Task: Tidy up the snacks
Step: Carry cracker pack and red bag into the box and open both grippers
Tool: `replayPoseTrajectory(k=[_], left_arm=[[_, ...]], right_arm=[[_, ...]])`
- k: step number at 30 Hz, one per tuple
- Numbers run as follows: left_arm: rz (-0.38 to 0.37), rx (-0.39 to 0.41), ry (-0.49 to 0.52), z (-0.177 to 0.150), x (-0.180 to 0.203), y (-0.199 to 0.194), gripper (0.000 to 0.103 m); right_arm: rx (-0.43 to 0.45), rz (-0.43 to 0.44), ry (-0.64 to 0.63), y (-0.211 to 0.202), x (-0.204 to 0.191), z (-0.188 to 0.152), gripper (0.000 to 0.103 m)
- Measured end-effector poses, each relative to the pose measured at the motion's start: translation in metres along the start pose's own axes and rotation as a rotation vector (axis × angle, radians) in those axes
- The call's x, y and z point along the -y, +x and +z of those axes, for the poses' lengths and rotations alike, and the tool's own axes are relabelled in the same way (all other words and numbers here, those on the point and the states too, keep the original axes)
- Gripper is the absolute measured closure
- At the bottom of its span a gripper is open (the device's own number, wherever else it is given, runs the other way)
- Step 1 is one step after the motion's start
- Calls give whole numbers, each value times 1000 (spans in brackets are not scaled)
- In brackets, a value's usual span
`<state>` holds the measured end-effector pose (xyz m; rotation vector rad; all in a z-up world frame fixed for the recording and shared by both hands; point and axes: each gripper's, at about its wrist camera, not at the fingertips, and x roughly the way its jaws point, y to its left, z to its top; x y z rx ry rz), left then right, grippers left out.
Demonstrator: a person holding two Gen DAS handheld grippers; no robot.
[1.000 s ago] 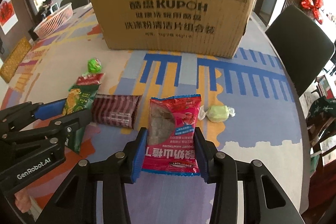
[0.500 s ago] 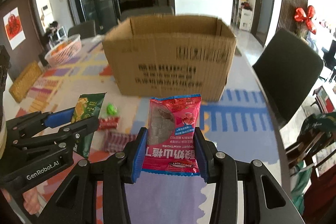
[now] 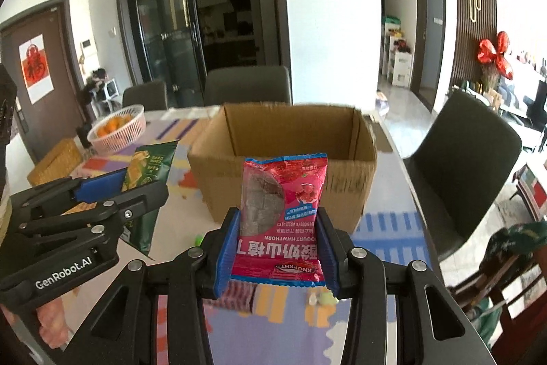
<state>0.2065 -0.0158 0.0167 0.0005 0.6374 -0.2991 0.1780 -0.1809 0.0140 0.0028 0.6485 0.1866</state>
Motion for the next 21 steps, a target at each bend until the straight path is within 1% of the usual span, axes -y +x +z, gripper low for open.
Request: replayPoseTrajectory(k=[4,9,14,17,21], left_arm=[[5,32,19,19,2,-1,60],[-1,48,26,39,1,2,60],[-8,33,23,60,-3,18,60],[-14,22,20,71,-7,30,60],[8,-1,25,83,-11,49,60]], right_arm=[[38,3,-7,-3,0,21,60],[59,-4,-18,-2,0,43,60],[71,-15,-21,7,4,63,60],[61,-23,-20,18,9,75,60],[39,-25,-19,37,17,90,60]])
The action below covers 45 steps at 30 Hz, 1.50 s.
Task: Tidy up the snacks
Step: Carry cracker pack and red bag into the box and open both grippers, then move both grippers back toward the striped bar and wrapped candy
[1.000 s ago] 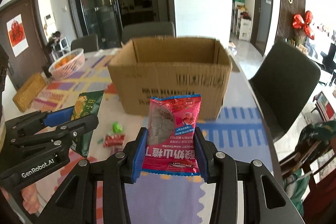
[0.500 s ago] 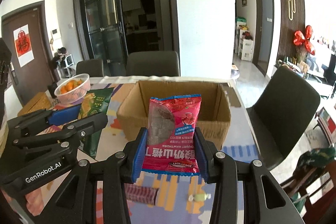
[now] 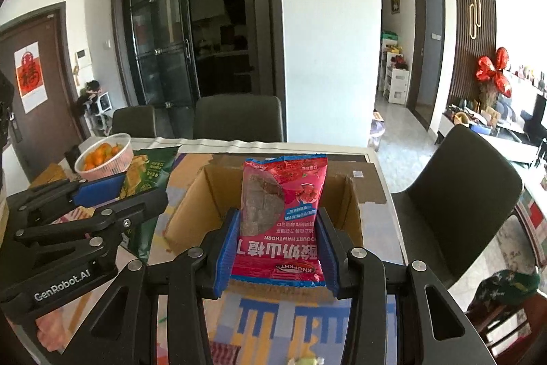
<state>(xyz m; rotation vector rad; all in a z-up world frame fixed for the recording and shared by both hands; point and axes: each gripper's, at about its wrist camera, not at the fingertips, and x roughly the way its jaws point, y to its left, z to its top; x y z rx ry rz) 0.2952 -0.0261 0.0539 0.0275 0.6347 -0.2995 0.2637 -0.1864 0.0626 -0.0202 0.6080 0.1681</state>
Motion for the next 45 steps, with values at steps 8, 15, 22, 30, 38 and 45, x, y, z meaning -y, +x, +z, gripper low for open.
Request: replayPoseTrajectory(k=[8,15,22,30,38,45], left_arm=[[30,-69,14,13,-8,45,60],[71,-121,34,17,-9,73,50],[50,-108,56,-9,-3,50,48],[24,-94,123,-46,17,13,47],[-2,-97,160,-71,32,-14,45],[4,-132,200,-99,42,-17,44]], right_arm=[[-74,-31,-25,44,10,12,60],[-110,-34,-16,72,19,14,54],[-122,-72,-4,60,24,2,42],[-90,-51,-5,18,14,-32,42],[-79,-53,25,-12,14,-60,41],[-139,-85,51,-14,18,-97,37]])
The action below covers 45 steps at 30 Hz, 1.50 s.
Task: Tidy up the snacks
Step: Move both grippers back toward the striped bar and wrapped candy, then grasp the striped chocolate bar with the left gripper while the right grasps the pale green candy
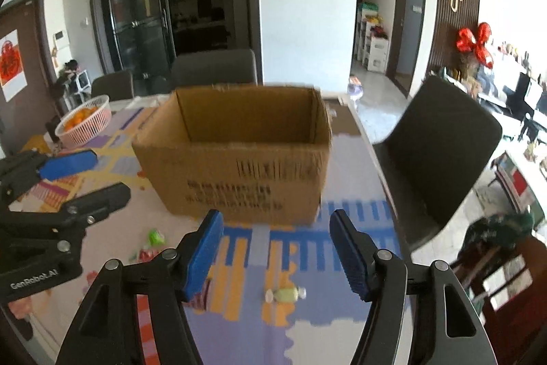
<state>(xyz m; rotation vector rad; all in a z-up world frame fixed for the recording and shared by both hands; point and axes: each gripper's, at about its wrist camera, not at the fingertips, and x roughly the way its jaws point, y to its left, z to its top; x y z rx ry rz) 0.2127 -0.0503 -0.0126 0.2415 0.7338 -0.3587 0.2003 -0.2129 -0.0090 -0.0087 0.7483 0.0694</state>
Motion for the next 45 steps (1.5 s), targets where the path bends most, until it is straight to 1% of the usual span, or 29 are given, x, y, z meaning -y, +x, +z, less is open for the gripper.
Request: replayPoseTrajectory(k=[8,12,17,20,23,27,30,33,38,41,43,45], left_arm=[[-49,-84,4,-33,10,15,44],[-97,-138,8,-50,14,27,42],[-145,-183,80,-71,22,42,42],[-181,-213,110,-78,22,54,42],[-190,-241,155,-84,24,66,42],[-196,-275,212,-88,24,81,42],[-190,-280,254,-89,25,91,42],[-200,-279,298,-88,28,97,42],[-246,-291,352,-84,35,110,42],[-256,-313,394,-83,39,121,42],[-260,-323,403,-82,39,127,42],[-280,-325,399,-80,37,130,42]], right_arm=[[-87,2,37,13,6,-39,37],[-111,-6,29,16,4,-52,37],[-146,-13,14,23,1,-66,37],[-169,-20,4,29,-1,-73,37],[-202,-24,-9,38,-6,-83,37],[-231,-35,-12,48,-8,-91,37],[-245,-49,-3,56,-6,-94,37],[-253,-65,-6,63,-5,-97,37],[-265,-63,16,71,-1,-97,37],[-266,-71,18,74,1,-97,37],[-269,-77,18,77,1,-97,37],[-270,-75,25,81,2,-97,37]])
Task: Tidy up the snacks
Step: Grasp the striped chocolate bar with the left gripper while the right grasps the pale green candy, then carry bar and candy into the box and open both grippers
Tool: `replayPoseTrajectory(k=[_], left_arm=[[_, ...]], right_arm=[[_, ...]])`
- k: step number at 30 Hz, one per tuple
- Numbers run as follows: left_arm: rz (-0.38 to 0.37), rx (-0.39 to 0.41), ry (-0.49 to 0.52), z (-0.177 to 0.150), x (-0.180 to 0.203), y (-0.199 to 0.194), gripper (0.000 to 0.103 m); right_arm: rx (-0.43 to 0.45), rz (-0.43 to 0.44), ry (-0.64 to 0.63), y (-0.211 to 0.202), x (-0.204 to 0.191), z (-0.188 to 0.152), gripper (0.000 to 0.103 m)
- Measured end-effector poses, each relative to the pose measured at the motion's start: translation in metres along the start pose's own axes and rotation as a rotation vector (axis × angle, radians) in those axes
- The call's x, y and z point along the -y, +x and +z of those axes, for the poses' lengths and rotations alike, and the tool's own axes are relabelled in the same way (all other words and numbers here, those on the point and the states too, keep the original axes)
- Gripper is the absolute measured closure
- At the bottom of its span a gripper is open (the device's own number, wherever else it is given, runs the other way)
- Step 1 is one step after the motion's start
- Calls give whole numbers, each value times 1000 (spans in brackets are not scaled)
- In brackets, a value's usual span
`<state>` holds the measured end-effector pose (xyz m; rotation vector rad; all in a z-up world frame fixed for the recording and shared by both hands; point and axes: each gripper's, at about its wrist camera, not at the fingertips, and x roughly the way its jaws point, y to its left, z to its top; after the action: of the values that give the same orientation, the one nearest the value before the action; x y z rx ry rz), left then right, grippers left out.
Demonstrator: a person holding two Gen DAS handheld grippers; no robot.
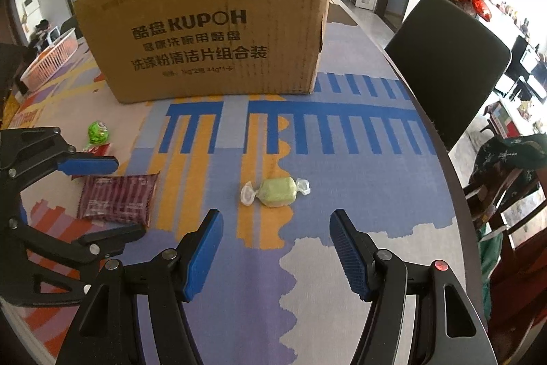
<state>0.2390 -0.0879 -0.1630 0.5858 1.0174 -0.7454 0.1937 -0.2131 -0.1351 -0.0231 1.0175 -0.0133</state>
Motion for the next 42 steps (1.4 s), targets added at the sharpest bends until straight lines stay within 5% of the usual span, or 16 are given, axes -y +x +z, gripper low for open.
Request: replayPoseTrajectory(k=[5,12,25,36,42], left_arm=[[-67,-4,-79,-1,-12,4,44],[-25,21,-203,-1,-19,2,62],[-34,84,-410,-6,-18,-14,66],[-20,121,-464,0,-16,-22,66],[-25,138,-494,0,-15,-28,66]], right_arm=[[8,10,26,7,2,4,37],[13,38,55,14,6,8,37],[3,55,72,31,21,8,38],[24,34,59,28,20,10,68],[42,56,63,16,19,8,68]])
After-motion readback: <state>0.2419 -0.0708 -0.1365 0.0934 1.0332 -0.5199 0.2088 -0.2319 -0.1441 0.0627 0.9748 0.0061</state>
